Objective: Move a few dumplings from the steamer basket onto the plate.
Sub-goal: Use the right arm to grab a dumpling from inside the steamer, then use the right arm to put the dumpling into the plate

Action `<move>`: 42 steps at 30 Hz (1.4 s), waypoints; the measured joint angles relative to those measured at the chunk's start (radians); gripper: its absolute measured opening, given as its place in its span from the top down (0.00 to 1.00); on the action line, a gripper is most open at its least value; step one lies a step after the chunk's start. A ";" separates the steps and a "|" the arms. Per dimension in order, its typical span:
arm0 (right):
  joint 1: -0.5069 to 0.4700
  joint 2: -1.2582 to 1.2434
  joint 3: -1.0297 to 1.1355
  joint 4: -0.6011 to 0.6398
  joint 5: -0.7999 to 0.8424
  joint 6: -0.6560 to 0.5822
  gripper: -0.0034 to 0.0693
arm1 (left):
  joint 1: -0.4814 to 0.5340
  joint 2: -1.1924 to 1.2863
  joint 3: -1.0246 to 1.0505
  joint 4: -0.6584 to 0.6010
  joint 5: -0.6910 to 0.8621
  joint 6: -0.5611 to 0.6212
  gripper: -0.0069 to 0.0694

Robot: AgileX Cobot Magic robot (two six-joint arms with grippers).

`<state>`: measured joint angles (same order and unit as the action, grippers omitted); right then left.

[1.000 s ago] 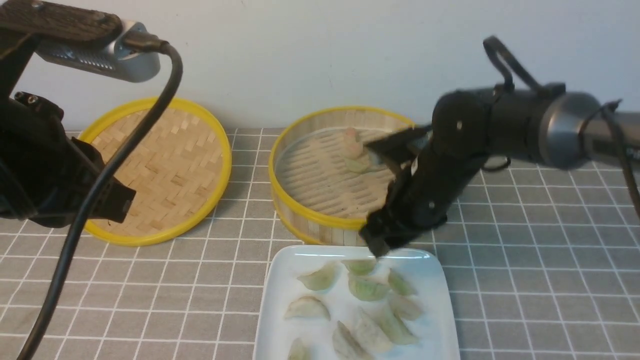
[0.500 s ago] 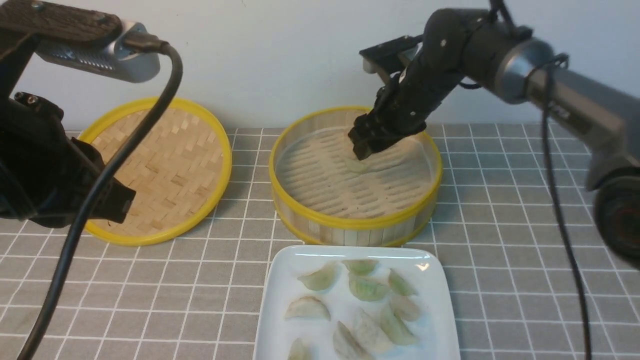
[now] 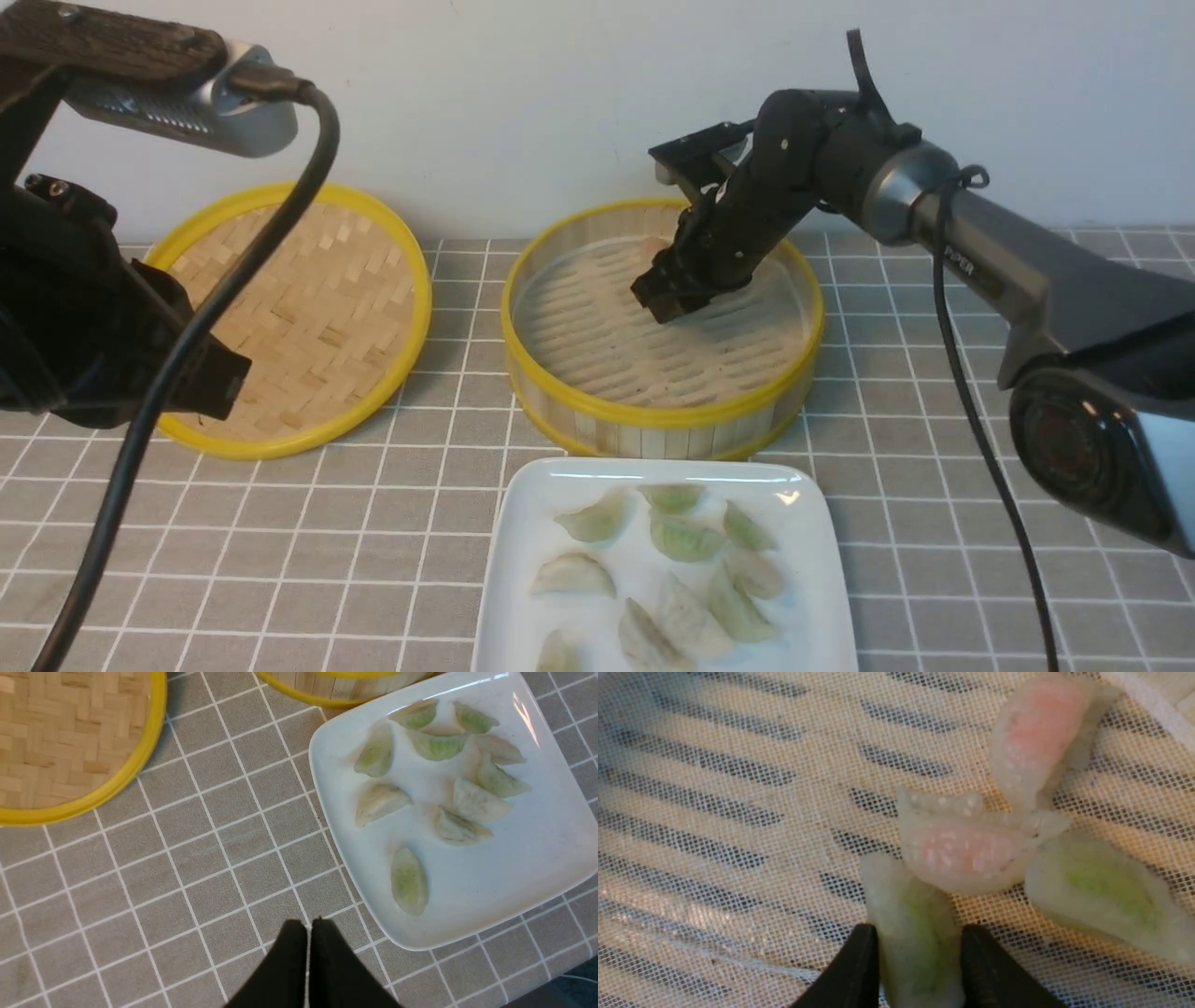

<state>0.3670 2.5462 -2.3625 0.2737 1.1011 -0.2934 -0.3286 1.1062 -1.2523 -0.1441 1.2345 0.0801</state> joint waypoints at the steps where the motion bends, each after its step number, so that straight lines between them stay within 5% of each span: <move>1: 0.000 -0.002 -0.003 0.003 0.013 0.000 0.67 | 0.000 0.000 0.000 0.000 0.001 0.000 0.92; 12: 0.000 -0.175 -0.034 0.006 0.142 0.069 0.67 | 0.000 0.000 0.000 0.000 0.007 0.000 0.92; 16: 0.000 -0.335 0.141 0.004 0.141 0.088 0.67 | 0.000 0.000 0.000 0.000 0.016 0.000 0.92; 24: 0.055 -0.817 0.882 0.048 0.140 0.100 0.67 | 0.000 0.000 0.000 -0.002 0.015 0.000 0.92; 35: 0.230 -0.904 1.310 0.059 -0.034 0.128 0.67 | 0.000 0.000 0.000 -0.004 0.012 0.000 0.92; 42: 0.233 -0.872 1.313 0.054 -0.154 0.128 0.43 | 0.000 0.000 0.000 -0.007 0.013 0.000 0.92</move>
<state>0.6000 1.6742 -1.0492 0.3280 0.9476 -0.1650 -0.3286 1.1062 -1.2523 -0.1514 1.2474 0.0801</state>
